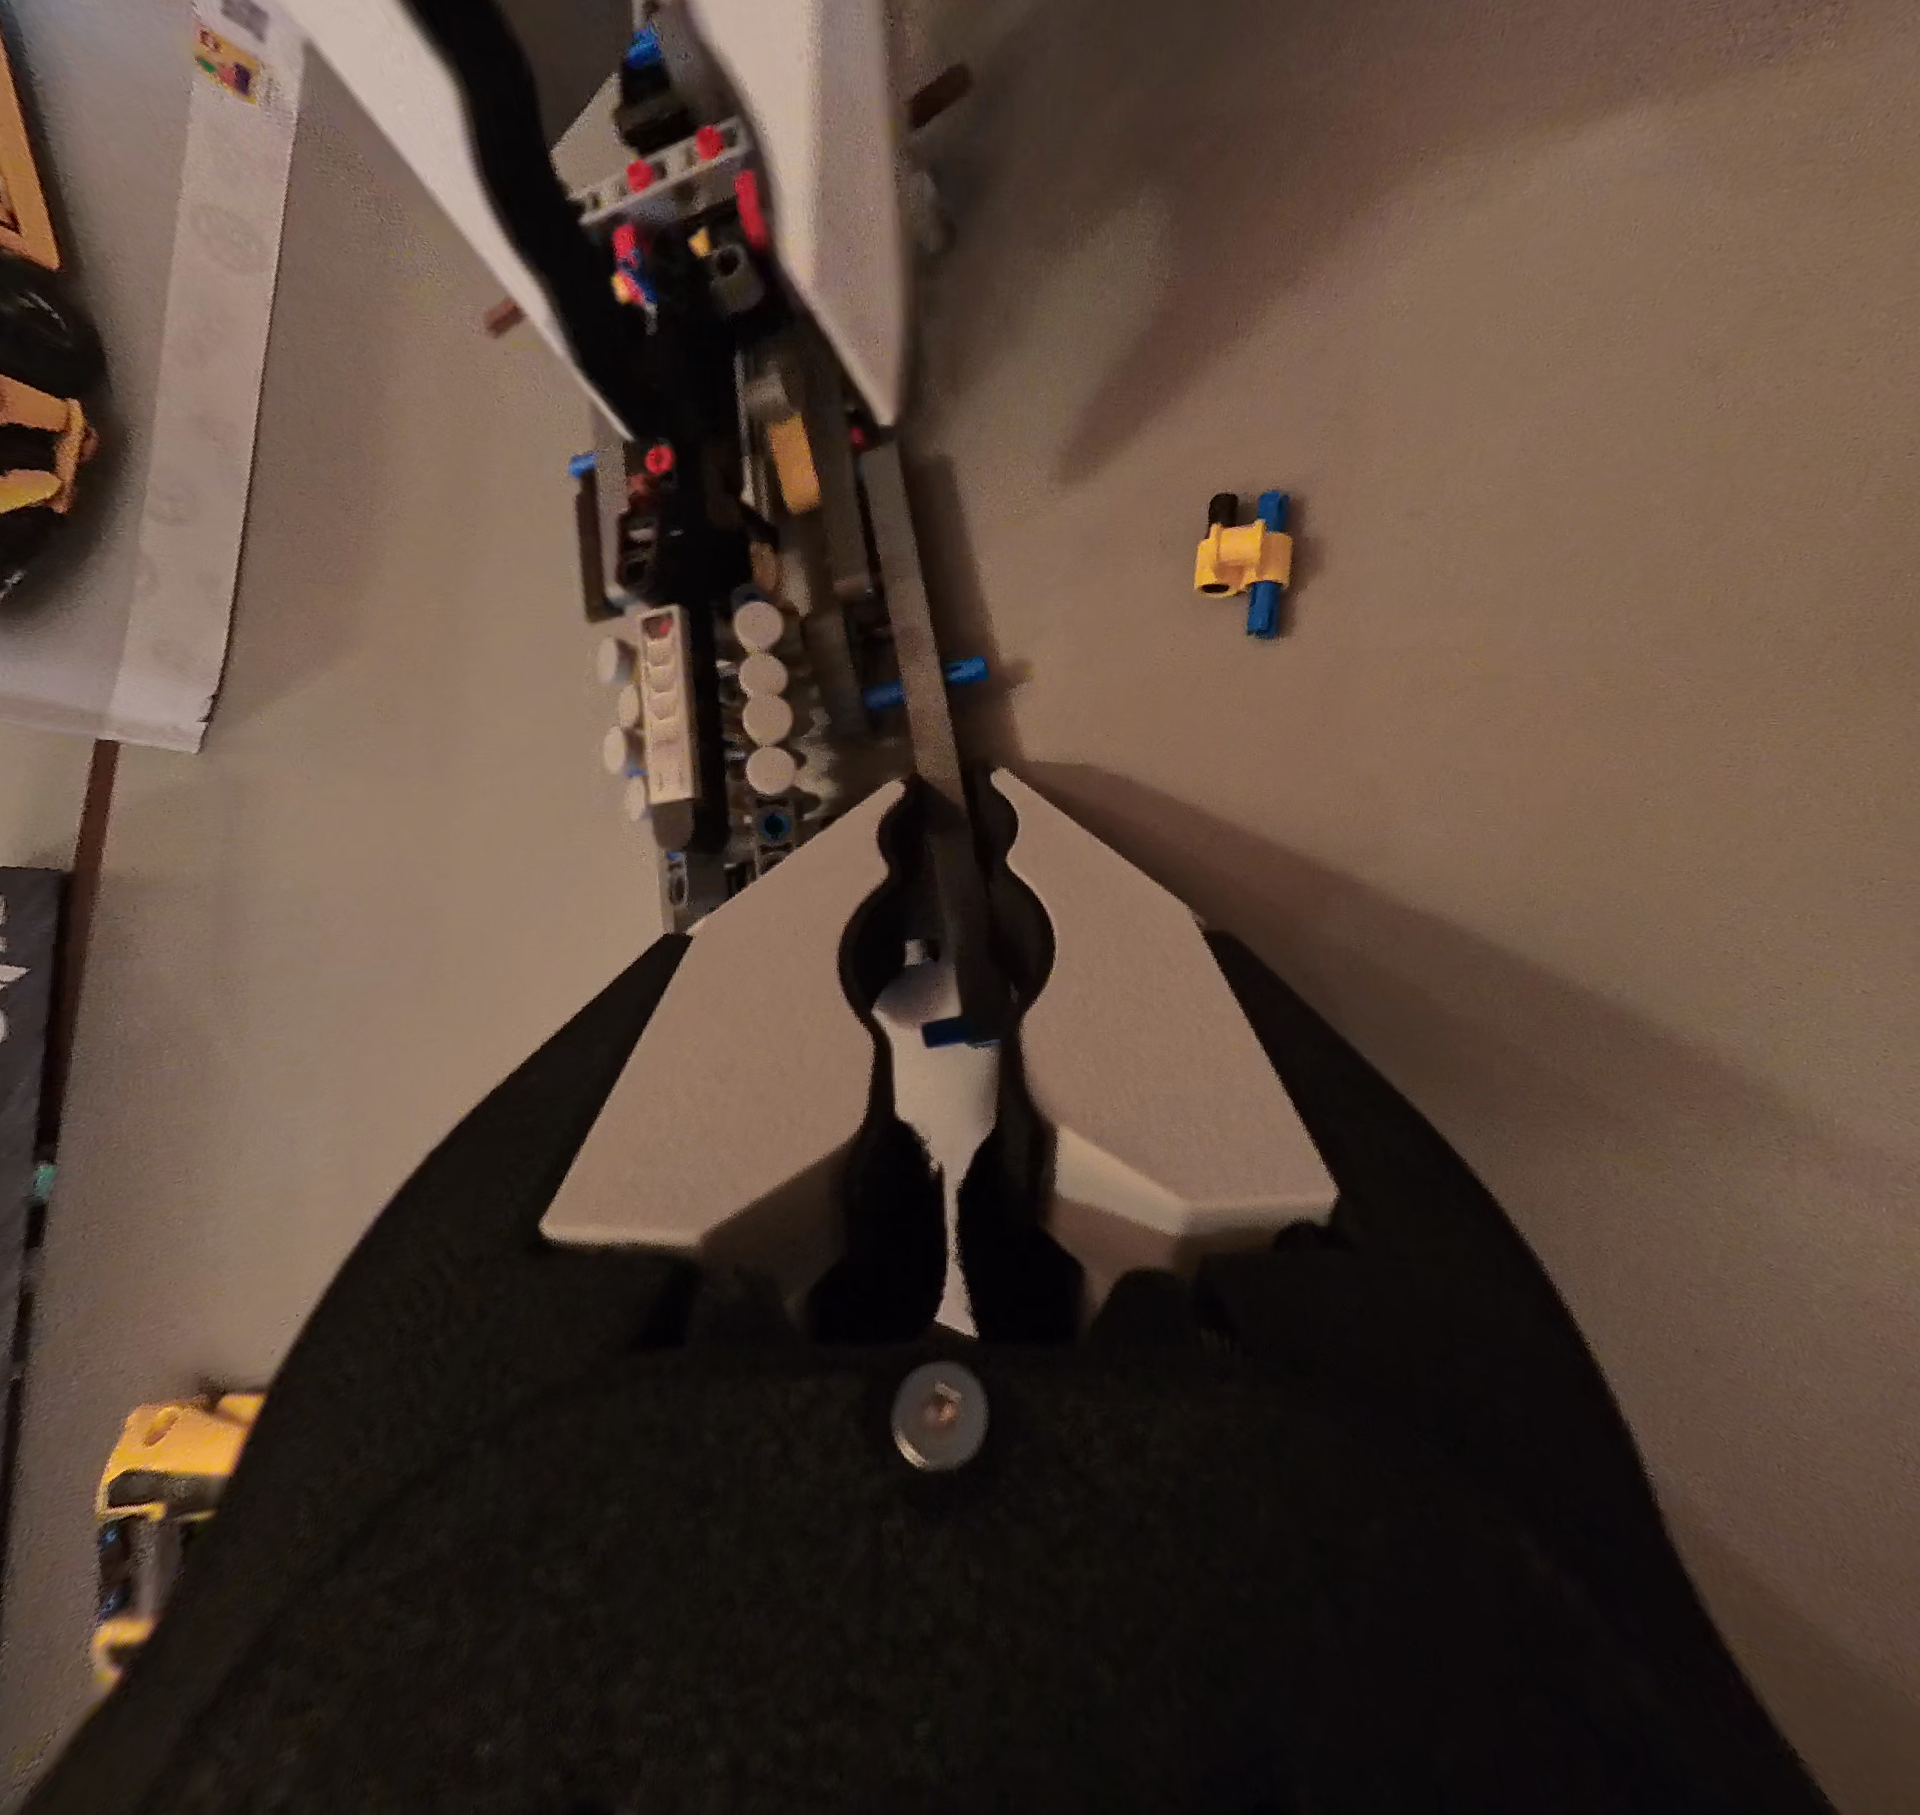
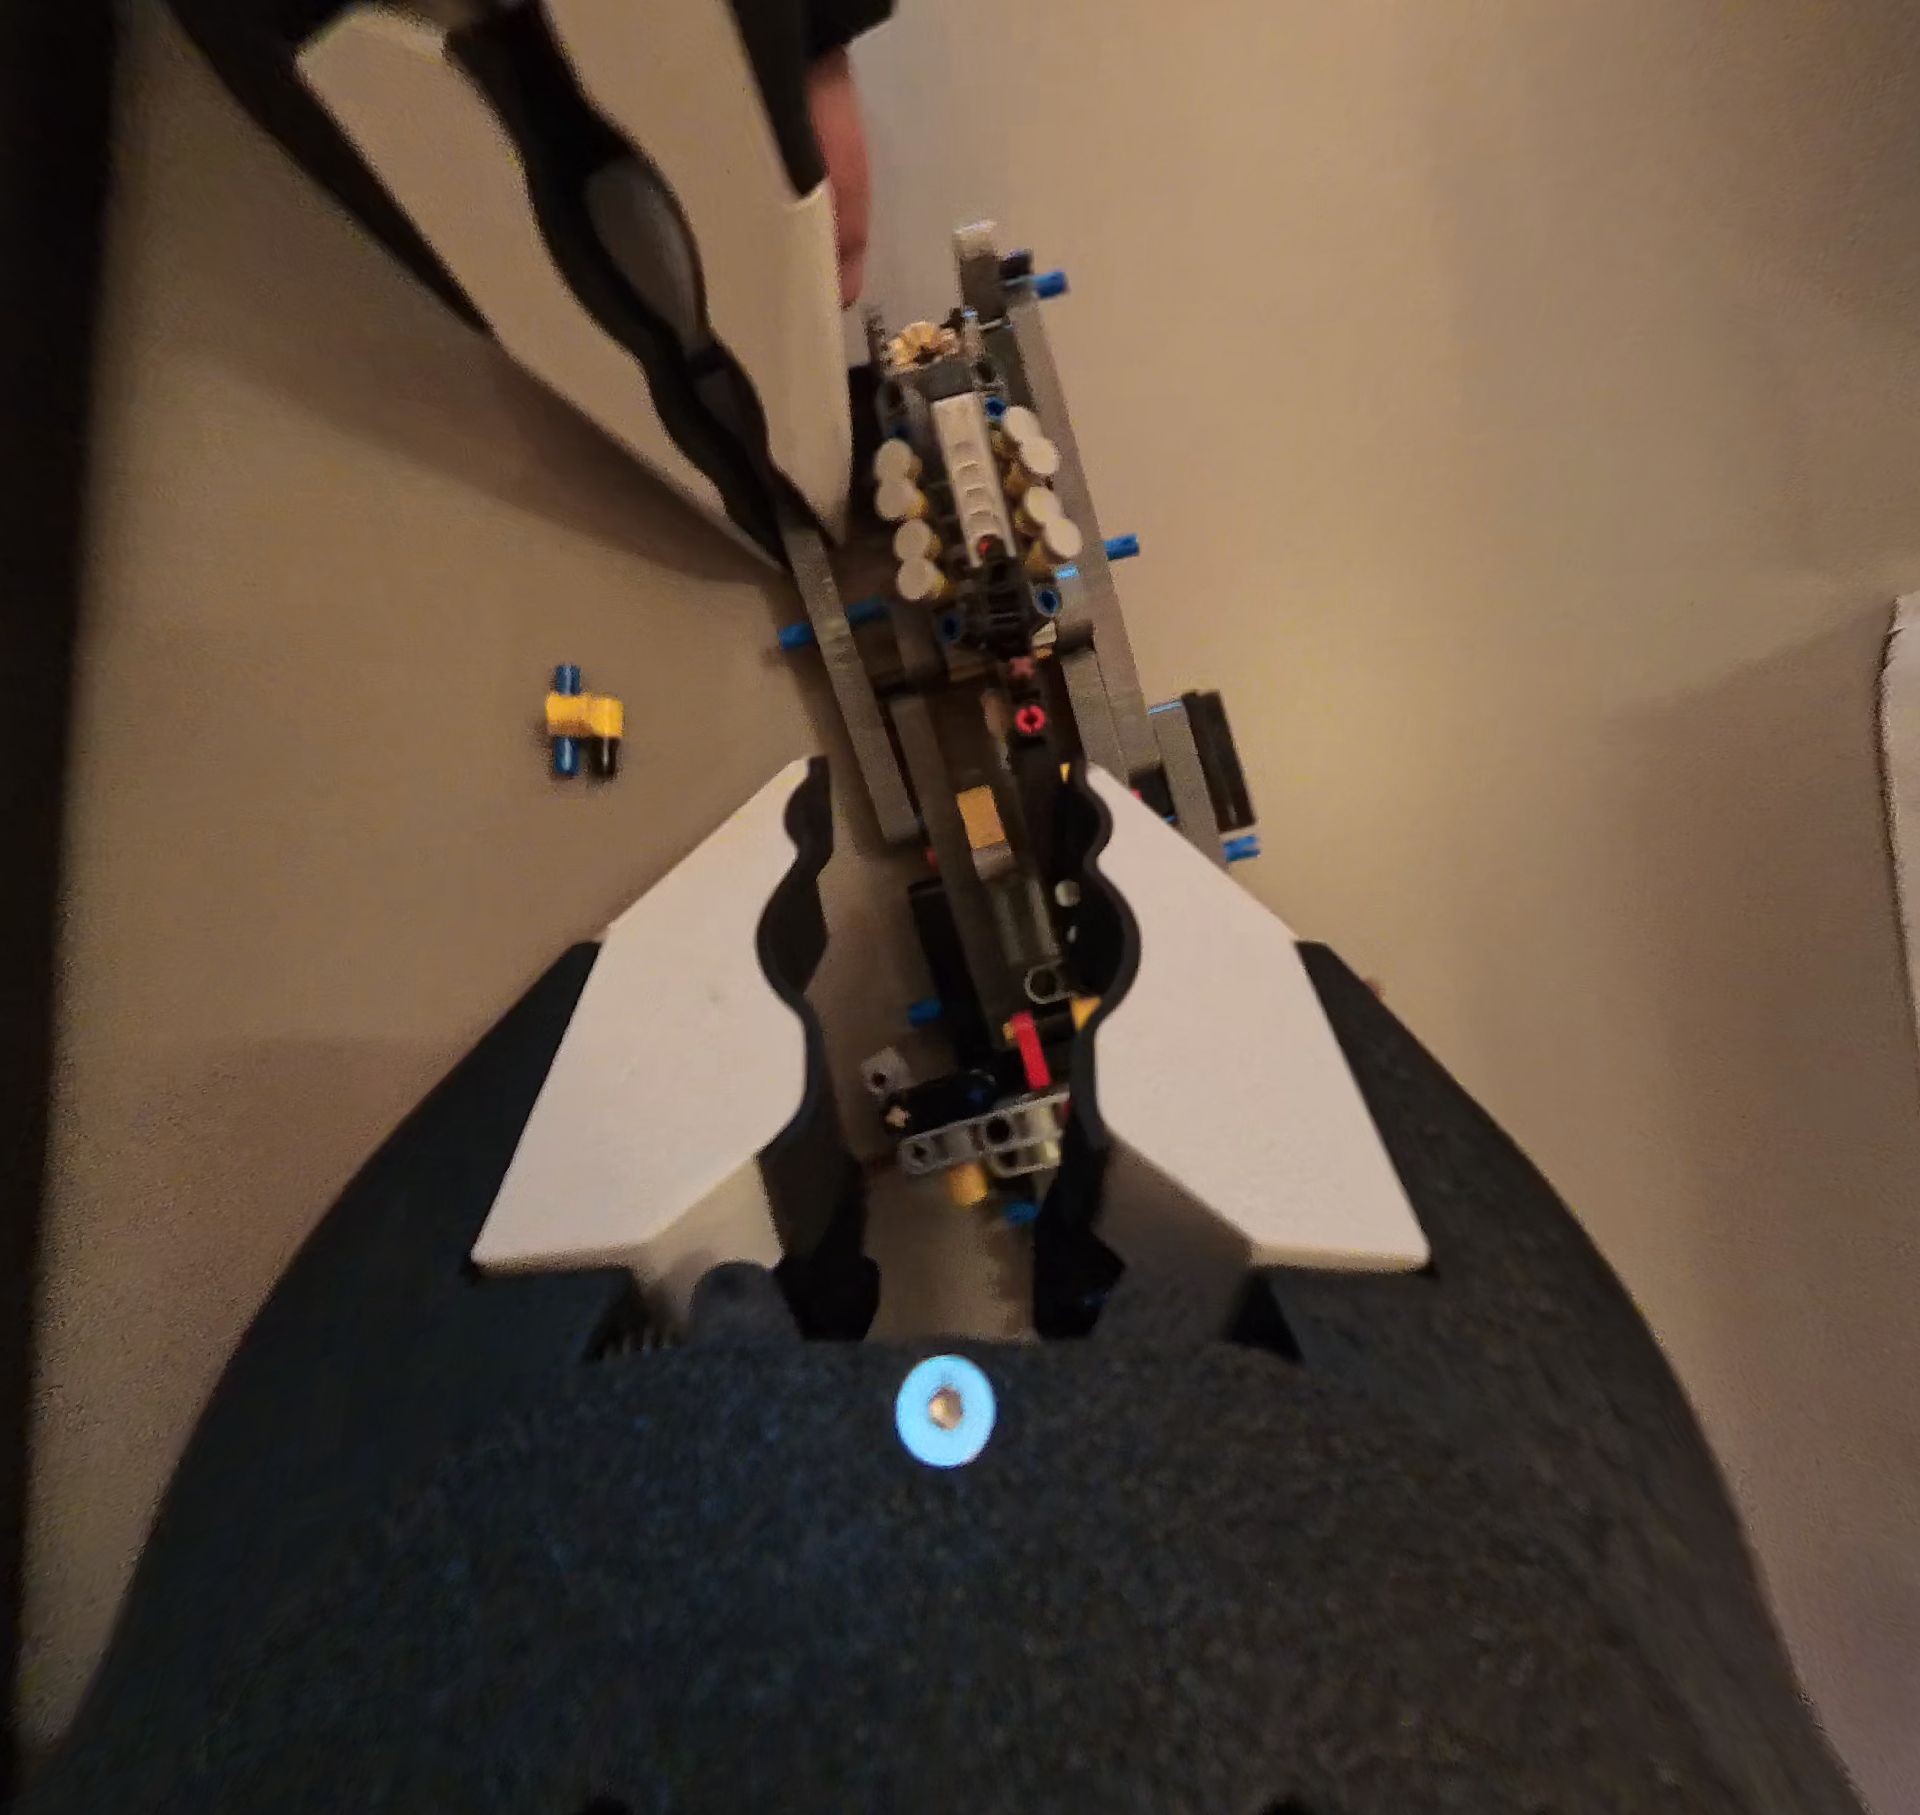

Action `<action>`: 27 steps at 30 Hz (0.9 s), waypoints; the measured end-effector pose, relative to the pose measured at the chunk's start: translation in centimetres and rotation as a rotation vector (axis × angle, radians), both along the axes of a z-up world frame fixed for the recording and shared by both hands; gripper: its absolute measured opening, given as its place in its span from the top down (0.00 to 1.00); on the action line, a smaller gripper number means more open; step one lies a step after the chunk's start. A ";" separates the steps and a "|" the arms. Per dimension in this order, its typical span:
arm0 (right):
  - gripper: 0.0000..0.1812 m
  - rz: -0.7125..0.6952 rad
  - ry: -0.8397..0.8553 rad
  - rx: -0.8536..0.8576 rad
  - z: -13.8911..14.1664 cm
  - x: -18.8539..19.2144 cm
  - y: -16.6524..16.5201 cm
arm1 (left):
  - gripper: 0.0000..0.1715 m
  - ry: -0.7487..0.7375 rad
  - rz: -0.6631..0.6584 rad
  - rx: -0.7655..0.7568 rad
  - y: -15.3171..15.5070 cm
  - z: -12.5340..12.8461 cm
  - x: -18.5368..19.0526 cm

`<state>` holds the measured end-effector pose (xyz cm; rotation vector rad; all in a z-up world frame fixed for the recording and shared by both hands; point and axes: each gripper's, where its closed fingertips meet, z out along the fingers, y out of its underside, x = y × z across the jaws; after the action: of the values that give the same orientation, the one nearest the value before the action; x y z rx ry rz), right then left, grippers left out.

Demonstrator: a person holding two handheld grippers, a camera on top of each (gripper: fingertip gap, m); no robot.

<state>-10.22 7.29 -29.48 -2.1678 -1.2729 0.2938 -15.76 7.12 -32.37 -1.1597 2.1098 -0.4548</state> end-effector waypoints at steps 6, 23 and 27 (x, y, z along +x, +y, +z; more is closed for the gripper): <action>0.85 -0.041 -0.097 0.282 3.6 1.1 0.6 | 0.95 0.008 0.022 -0.106 -0.3 0.0 0.0; 0.87 0.053 -0.135 0.150 -2.6 -1.6 -1.9 | 0.95 0.009 0.019 -0.171 -0.4 -0.1 0.1; 0.87 0.055 -0.174 0.169 -2.8 -1.5 -1.8 | 0.95 0.010 0.024 -0.214 -0.4 -0.1 0.1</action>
<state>-11.74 5.46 -32.28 -2.0514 -1.4013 0.0181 -15.65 6.71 -32.48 -1.3071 2.0922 -0.6781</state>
